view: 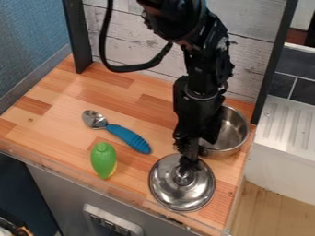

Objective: Move the silver pot to the bottom left side of the table

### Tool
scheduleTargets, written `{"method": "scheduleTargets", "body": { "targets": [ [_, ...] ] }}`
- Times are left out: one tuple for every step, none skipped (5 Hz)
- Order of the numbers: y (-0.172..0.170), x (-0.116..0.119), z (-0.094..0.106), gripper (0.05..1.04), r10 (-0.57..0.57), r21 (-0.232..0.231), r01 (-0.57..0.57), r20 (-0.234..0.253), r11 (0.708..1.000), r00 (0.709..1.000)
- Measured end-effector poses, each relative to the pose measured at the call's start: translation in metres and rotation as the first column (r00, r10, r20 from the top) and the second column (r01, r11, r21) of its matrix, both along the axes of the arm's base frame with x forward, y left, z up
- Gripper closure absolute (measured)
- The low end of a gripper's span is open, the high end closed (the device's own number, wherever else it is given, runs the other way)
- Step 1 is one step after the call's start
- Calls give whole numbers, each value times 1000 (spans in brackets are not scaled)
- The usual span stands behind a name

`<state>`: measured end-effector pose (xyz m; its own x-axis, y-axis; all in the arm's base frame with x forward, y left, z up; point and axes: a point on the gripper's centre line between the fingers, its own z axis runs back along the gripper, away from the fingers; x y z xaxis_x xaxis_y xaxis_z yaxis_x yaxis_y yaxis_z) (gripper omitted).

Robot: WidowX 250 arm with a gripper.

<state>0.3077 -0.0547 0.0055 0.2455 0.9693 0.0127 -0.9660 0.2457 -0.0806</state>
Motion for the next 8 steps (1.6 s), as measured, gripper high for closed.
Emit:
{"method": "scheduleTargets", "body": {
  "targets": [
    [1,2,-8,733,-9,25,9,5,1000,1000],
    [0,3,-8,938,-13,28,13,9,1000,1000],
    [1,-1,-4,1001,-15,21,14,20,1000,1000],
    [14,-11,10,1005,22,-3,-22,35,1000,999],
    [26,-16,33,1005,55,-36,-52,86,998,995],
    [49,-22,49,1005,142,-70,-135,106,988,984],
    [81,-29,65,1005,236,-97,-224,148,970,960],
    [125,-44,74,1005,348,-118,-331,171,936,922]
  ]
}}
